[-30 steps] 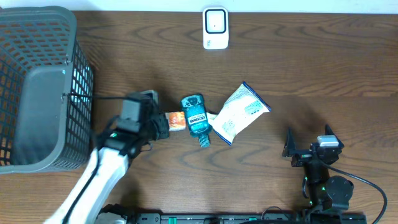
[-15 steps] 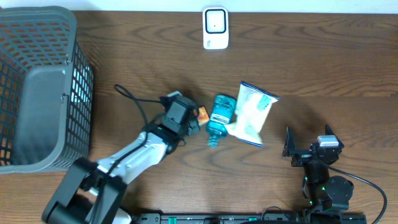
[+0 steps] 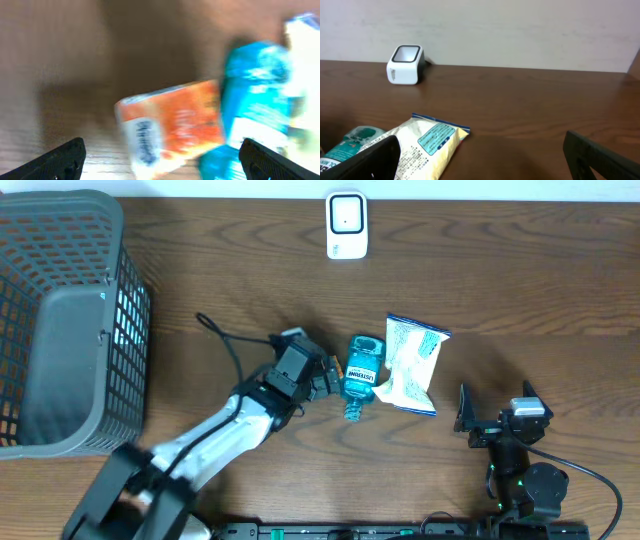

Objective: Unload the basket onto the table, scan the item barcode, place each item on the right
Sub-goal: 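Carry the tissue pack out and place it left of the bottle, then move the left gripper back into the basket toward the green wipes pack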

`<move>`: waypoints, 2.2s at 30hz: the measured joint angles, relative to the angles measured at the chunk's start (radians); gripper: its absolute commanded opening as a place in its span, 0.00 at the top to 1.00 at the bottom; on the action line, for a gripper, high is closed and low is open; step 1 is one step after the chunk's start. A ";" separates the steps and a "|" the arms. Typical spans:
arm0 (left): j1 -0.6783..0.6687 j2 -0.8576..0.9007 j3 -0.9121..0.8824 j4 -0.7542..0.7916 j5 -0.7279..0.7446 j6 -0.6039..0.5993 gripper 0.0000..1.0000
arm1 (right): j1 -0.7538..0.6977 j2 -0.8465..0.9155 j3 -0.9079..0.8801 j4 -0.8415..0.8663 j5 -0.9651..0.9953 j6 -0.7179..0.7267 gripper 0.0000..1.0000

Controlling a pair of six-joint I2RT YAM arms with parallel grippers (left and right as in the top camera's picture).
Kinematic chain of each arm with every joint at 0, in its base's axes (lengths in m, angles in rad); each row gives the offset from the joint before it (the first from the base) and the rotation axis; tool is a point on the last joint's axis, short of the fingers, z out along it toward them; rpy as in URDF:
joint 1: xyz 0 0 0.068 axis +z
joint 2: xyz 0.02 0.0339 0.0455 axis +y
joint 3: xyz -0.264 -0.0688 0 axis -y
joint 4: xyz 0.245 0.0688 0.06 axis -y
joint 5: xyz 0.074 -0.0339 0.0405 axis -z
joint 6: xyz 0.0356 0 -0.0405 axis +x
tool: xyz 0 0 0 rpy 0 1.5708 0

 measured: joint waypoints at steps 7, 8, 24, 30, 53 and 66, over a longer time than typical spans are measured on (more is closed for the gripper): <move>0.000 -0.291 0.098 -0.021 -0.198 0.196 0.02 | 0.000 0.000 0.000 0.000 0.000 0.000 0.01; 0.000 -0.334 0.103 -0.012 -0.263 0.230 0.02 | 0.000 0.000 0.000 0.000 0.000 0.000 0.01; 0.650 -0.521 0.557 -0.311 -0.457 0.481 0.02 | 0.000 0.000 0.000 0.000 0.000 0.000 0.01; 0.953 -0.357 0.832 -0.581 -0.251 0.402 0.02 | 0.000 0.000 0.000 0.000 0.000 0.000 0.01; 1.220 0.239 0.885 -0.771 0.300 0.060 0.02 | 0.000 0.000 0.000 0.000 0.000 0.000 0.01; 1.217 0.312 0.885 -0.859 0.323 0.071 0.02 | 0.000 0.000 0.000 0.000 0.000 0.000 0.01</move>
